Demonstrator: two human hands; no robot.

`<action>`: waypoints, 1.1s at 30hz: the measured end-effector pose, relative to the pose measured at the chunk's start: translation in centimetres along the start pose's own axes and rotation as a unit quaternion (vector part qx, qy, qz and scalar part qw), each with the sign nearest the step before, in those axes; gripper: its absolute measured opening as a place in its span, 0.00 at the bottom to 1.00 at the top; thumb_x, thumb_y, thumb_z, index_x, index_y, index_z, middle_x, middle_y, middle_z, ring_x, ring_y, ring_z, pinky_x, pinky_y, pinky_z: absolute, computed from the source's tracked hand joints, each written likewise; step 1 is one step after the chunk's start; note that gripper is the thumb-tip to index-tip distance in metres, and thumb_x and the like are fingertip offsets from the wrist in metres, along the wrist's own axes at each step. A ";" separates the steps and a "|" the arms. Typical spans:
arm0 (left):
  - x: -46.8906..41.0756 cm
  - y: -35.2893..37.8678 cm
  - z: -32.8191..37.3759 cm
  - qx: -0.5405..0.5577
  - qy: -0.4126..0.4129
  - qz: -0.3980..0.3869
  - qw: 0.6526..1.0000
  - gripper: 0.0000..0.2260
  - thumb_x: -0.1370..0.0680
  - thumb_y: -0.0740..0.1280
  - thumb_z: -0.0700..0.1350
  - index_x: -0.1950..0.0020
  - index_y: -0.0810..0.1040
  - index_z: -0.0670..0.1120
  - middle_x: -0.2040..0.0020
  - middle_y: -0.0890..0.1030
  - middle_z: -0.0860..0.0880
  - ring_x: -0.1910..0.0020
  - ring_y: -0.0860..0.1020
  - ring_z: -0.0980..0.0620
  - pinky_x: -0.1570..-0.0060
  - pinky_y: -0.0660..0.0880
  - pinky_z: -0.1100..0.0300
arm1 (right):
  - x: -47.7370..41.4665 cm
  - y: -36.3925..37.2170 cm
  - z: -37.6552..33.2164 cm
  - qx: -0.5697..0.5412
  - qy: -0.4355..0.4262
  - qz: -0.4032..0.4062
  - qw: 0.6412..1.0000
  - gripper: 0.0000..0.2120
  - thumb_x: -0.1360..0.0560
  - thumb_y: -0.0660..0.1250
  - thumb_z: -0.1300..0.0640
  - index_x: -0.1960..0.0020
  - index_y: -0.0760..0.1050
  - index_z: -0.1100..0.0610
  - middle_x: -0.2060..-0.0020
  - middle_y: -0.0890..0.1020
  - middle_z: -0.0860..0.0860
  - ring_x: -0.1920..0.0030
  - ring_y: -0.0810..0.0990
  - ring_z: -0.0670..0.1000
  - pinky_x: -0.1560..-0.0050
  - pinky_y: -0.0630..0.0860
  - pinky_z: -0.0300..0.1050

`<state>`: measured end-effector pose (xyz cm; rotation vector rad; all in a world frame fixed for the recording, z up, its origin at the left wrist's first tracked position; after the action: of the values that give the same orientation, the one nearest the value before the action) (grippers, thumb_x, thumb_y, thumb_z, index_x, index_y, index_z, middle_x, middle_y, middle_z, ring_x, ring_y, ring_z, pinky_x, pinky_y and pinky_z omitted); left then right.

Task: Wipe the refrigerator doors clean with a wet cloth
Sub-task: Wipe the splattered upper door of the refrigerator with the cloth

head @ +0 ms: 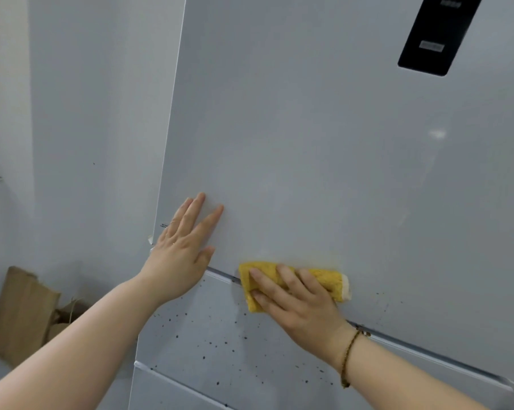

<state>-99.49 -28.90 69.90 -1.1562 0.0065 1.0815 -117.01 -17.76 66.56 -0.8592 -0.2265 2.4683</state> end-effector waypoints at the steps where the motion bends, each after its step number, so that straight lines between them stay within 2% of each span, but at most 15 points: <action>1: 0.0 0.1 0.0 0.003 0.001 0.000 1.000 0.29 0.20 0.54 0.44 0.27 0.38 0.53 0.30 0.35 0.60 0.31 0.34 0.63 0.29 0.42 0.59 | 0.2 -0.3 0.2 0.001 0.000 0.000 1.000 0.14 0.22 0.48 0.64 0.46 0.71 0.55 0.42 0.80 0.51 0.48 0.70 0.58 0.51 0.65 0.50; 5: -0.1 0.4 -0.1 0.005 0.008 -0.003 1.000 0.29 0.20 0.54 0.44 0.28 0.38 0.56 0.35 0.33 0.64 0.36 0.33 0.67 0.31 0.41 0.62 | -1.1 0.7 -1.6 -0.003 0.066 0.020 0.998 0.15 0.22 0.47 0.64 0.48 0.70 0.54 0.42 0.80 0.50 0.49 0.70 0.58 0.53 0.65 0.50; 8: -0.1 0.2 -0.3 0.014 0.009 0.001 1.000 0.29 0.20 0.54 0.44 0.28 0.37 0.56 0.34 0.35 0.64 0.35 0.34 0.67 0.29 0.43 0.59 | -3.0 1.9 -3.5 -0.006 0.093 0.013 0.996 0.11 0.26 0.53 0.62 0.49 0.71 0.53 0.41 0.79 0.49 0.48 0.69 0.57 0.52 0.64 0.51; 11: 0.1 -0.1 0.1 -0.015 -0.005 0.004 1.000 0.29 0.20 0.54 0.46 0.28 0.38 0.56 0.27 0.37 0.58 0.29 0.36 0.61 0.28 0.43 0.57 | -2.3 1.7 -2.9 -0.005 0.088 0.005 0.996 0.14 0.26 0.54 0.62 0.49 0.75 0.52 0.39 0.77 0.50 0.47 0.69 0.58 0.51 0.64 0.51; 14: 0.4 0.2 2.1 -0.045 -0.026 0.004 0.999 0.28 0.20 0.54 0.49 0.26 0.39 0.56 0.25 0.36 0.53 0.26 0.37 0.53 0.29 0.41 0.57 | 0.5 -0.3 -0.1 0.004 0.062 0.020 0.998 0.15 0.22 0.49 0.64 0.47 0.72 0.53 0.37 0.71 0.51 0.47 0.70 0.57 0.52 0.65 0.50; 17: 0.8 1.4 3.5 -0.055 0.014 0.008 0.998 0.28 0.20 0.54 0.53 0.26 0.41 0.57 0.25 0.37 0.51 0.26 0.39 0.52 0.29 0.41 0.58 | 1.2 -3.0 4.3 0.035 0.097 0.064 0.993 0.14 0.21 0.52 0.64 0.46 0.73 0.52 0.40 0.78 0.50 0.49 0.71 0.56 0.54 0.66 0.48; 19: 1.1 2.3 3.6 -0.066 0.031 0.015 0.997 0.28 0.24 0.51 0.56 0.25 0.46 0.55 0.24 0.43 0.48 0.25 0.43 0.49 0.30 0.44 0.58 | 0.4 -4.2 7.1 0.058 0.166 0.085 0.981 0.15 0.23 0.54 0.65 0.47 0.75 0.50 0.44 0.81 0.51 0.50 0.70 0.55 0.55 0.65 0.48; 20: 1.3 2.6 3.6 -0.090 0.046 0.029 0.994 0.30 0.26 0.53 0.56 0.25 0.52 0.52 0.24 0.51 0.43 0.26 0.48 0.47 0.32 0.50 0.55 | 0.1 -4.4 7.9 0.065 0.202 0.097 0.972 0.15 0.24 0.55 0.65 0.46 0.74 0.50 0.44 0.81 0.51 0.50 0.70 0.56 0.54 0.65 0.49; 22: 1.5 3.5 3.6 -0.127 0.081 0.069 0.986 0.28 0.29 0.55 0.55 0.31 0.63 0.48 0.31 0.67 0.39 0.34 0.59 0.45 0.41 0.61 0.52 | -0.1 -4.2 7.6 0.080 0.252 0.119 0.957 0.15 0.23 0.54 0.63 0.45 0.73 0.49 0.42 0.79 0.51 0.48 0.70 0.56 0.53 0.65 0.49; 23: 1.8 4.0 3.7 -0.138 0.089 0.082 0.983 0.27 0.30 0.55 0.55 0.32 0.65 0.48 0.33 0.69 0.39 0.36 0.61 0.45 0.44 0.62 0.52 | 0.2 -3.7 6.7 0.085 0.264 0.122 0.953 0.15 0.21 0.52 0.63 0.44 0.73 0.48 0.40 0.77 0.49 0.47 0.70 0.56 0.52 0.66 0.50; 25: 2.2 5.0 3.9 -0.140 0.100 0.093 0.981 0.27 0.30 0.54 0.55 0.33 0.65 0.49 0.33 0.65 0.42 0.37 0.62 0.45 0.45 0.63 0.53 | 1.8 -2.5 4.0 0.087 0.252 0.109 0.958 0.16 0.21 0.51 0.62 0.43 0.72 0.48 0.37 0.74 0.48 0.47 0.70 0.56 0.50 0.66 0.49; 29: 2.4 6.5 4.2 -0.154 0.118 0.130 0.972 0.27 0.30 0.54 0.57 0.31 0.63 0.50 0.32 0.62 0.43 0.36 0.61 0.44 0.46 0.64 0.54 | 6.1 -1.8 0.6 0.044 0.123 0.035 0.991 0.14 0.20 0.50 0.62 0.43 0.71 0.51 0.38 0.70 0.49 0.46 0.71 0.55 0.47 0.66 0.48; 31: 2.1 6.9 4.3 -0.157 0.106 0.136 0.972 0.27 0.30 0.54 0.58 0.32 0.64 0.51 0.32 0.62 0.42 0.35 0.60 0.43 0.47 0.64 0.53 | 6.7 -2.5 1.8 0.020 0.062 0.013 0.998 0.13 0.20 0.51 0.62 0.44 0.71 0.51 0.38 0.70 0.49 0.46 0.71 0.56 0.50 0.68 0.49; 33: 1.9 7.3 4.4 -0.155 0.101 0.140 0.973 0.27 0.30 0.54 0.58 0.32 0.63 0.51 0.32 0.62 0.41 0.35 0.60 0.42 0.47 0.68 0.50 | 6.5 -3.9 4.7 0.026 0.047 0.025 0.998 0.13 0.21 0.52 0.63 0.45 0.72 0.51 0.38 0.70 0.49 0.47 0.71 0.56 0.51 0.68 0.49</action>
<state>-105.74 -24.48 65.64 -1.5800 0.1697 1.2357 -122.66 -11.04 68.00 -0.9659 -0.1073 2.4613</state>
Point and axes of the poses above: each hand's wrist, its own x-axis away from the middle knuckle, its own y-axis out of the palm, z = x × y, the point moved 2 cm from there along -x, towards the middle knuckle
